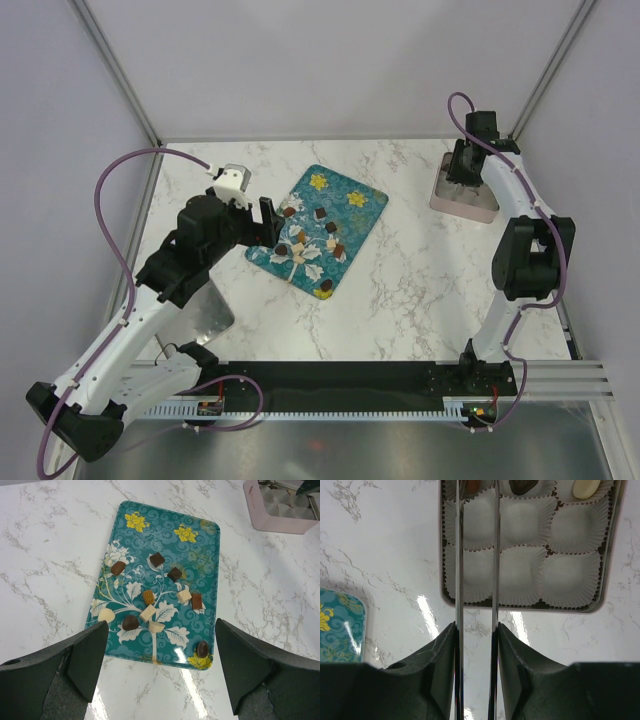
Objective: Pack the chocolate
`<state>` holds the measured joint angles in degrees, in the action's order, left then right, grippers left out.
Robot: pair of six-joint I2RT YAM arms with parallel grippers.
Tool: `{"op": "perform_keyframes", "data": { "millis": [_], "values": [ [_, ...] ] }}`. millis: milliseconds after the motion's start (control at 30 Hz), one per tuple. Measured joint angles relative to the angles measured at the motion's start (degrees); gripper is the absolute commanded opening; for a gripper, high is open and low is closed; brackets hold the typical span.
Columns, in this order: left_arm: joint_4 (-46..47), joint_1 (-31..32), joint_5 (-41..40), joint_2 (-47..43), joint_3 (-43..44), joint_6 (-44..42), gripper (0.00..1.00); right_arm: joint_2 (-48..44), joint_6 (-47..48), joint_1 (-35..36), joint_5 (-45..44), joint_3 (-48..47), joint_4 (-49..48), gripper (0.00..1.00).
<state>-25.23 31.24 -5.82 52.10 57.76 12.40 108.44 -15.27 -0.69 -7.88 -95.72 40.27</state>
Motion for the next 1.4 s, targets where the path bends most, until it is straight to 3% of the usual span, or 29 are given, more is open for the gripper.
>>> {"op": "perform_keyframes", "data": {
  "millis": [400,633,900,1400],
  "values": [
    [0.0,0.0,0.1,0.7,0.0,0.0,0.95,-9.5,-1.0,1.8,1.6,0.9,2.8,0.44],
    [0.0,0.0,0.1,0.9,0.0,0.0,0.95,-16.8,-1.1,12.7,3.6,9.0,-0.3,0.44],
    [0.0,0.0,0.1,0.8,0.0,0.0,0.95,-16.9,-3.2,27.4,4.9,16.4,-4.5,0.45],
    [0.0,0.0,0.0,0.8,0.0,0.0,0.95,-10.5,-5.5,39.3,3.0,16.5,-9.4,0.5]
  ]
}}
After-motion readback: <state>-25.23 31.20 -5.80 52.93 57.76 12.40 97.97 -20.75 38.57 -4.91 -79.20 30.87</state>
